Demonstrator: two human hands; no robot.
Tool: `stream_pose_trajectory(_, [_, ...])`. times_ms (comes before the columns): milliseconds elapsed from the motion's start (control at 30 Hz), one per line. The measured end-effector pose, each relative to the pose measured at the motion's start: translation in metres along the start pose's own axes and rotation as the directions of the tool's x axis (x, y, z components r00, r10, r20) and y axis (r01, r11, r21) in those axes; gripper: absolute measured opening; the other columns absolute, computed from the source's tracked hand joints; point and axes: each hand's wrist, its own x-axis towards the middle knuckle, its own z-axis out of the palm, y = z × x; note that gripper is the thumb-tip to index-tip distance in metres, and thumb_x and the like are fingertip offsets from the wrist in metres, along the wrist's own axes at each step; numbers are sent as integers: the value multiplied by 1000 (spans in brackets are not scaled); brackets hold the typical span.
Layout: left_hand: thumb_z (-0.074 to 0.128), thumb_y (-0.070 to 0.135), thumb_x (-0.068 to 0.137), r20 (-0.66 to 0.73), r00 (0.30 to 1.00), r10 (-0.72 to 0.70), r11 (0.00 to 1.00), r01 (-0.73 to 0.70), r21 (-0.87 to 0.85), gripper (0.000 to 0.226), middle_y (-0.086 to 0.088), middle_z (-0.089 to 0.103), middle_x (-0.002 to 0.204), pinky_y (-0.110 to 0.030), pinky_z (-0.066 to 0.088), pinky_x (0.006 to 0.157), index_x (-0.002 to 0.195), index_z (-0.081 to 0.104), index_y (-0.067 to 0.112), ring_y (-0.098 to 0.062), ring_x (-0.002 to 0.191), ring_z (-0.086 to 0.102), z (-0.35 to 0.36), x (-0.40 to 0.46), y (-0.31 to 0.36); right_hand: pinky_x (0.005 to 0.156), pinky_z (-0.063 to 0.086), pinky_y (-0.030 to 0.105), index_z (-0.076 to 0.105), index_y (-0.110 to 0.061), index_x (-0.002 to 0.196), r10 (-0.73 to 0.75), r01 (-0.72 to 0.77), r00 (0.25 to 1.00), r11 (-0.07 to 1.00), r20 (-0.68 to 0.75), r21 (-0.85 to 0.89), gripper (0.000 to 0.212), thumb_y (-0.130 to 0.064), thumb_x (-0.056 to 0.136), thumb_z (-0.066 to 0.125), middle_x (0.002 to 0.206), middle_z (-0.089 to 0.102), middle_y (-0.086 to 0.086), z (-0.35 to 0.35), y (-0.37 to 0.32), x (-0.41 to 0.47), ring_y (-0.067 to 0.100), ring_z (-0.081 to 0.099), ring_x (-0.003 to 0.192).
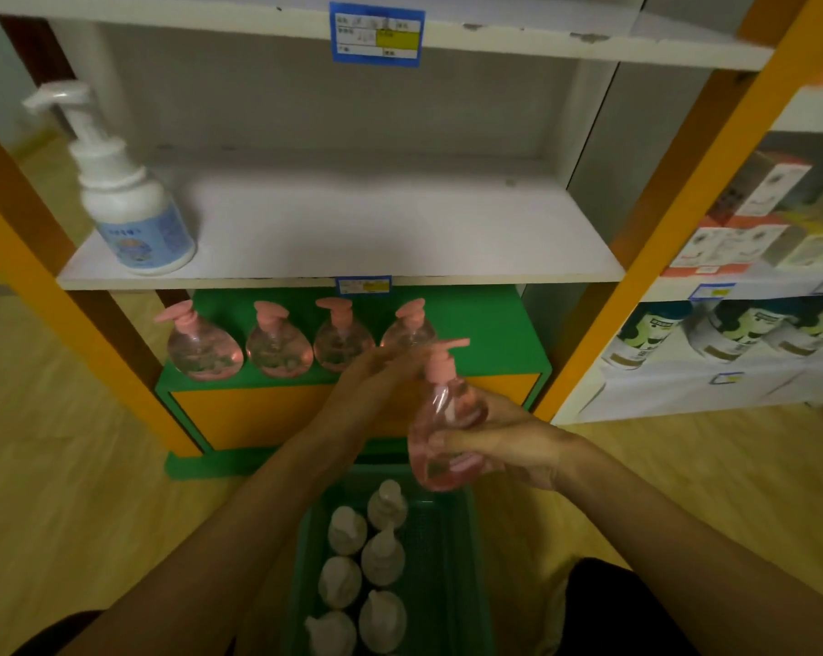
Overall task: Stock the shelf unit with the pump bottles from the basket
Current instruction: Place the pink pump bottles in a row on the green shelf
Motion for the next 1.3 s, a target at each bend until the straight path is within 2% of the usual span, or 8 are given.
stream_pose_trajectory(133, [58,57,80,-147,988,-57,998,54,-20,49,-4,57,120,-47,41,99,115,56,22,-21,105,53,-4,5,-2,89,55,48,57,-24,117,-25,48,977,993,-212,104,83,-29,44,95,112,71,1,-10,4,7,22,68,103])
stream_pose_trajectory(267, [56,43,87,-215,969,-122,992,114,-47,20,-5,67,103,-35,43,78,90,60,24,-22,97,57,-7,13,-4,89,56,46,54,-19,118,-46,100,945,983,-325,152,98,-30,31,97,110,71,4,-19,6,13,23,70,98])
stream_pose_trajectory(433, [58,34,87,-265,949,-172,983,148,-109,12,-1,69,86,-29,41,64,87,61,23,-17,83,57,-9,20,-8,88,55,46,52,-23,109,-39,130,882,978,-470,163,74,-10,47,91,110,67,4,-35,14,21,26,67,98])
stream_pose_trajectory(533, [57,29,86,-274,938,-212,975,184,-124,8,1,69,79,-27,40,58,88,60,22,-14,74,56,-11,22,-10,62,57,28,52,-24,102,-67,155,813,983,-579,103,61,-6,56,87,105,64,0,-44,18,26,22,66,91])
stream_pose_trajectory(733, [58,29,84,-257,925,-280,959,257,-120,10,2,70,77,-29,41,59,91,61,22,-15,74,59,-10,26,-12,43,47,9,50,-24,97,-139,186,714,982,-686,-6,53,-1,63,83,94,55,-12,-63,13,46,6,56,80])
stream_pose_trajectory(1000, [58,27,87,-237,895,-377,926,362,-107,9,1,66,77,-28,42,60,83,60,19,-15,74,57,-7,35,-15,83,57,33,51,-8,123,-216,194,595,973,-774,-122,52,1,76,74,118,61,12,-82,18,93,29,61,105])
stream_pose_trajectory(1133, [57,28,87,-209,917,-340,940,329,-88,12,-2,66,86,-31,46,70,89,62,18,-17,81,58,-9,26,-16,60,58,33,56,-5,113,-231,183,560,971,-796,-152,19,-6,97,46,115,58,11,-73,17,111,23,61,88])
stream_pose_trajectory(1300, [55,27,88,-208,915,-347,937,331,-107,13,-6,66,98,-37,45,83,91,62,17,-20,90,57,-13,22,-13,65,57,25,48,-1,133,-270,149,567,963,-778,-225,35,-4,99,42,119,59,11,-79,30,124,20,59,94])
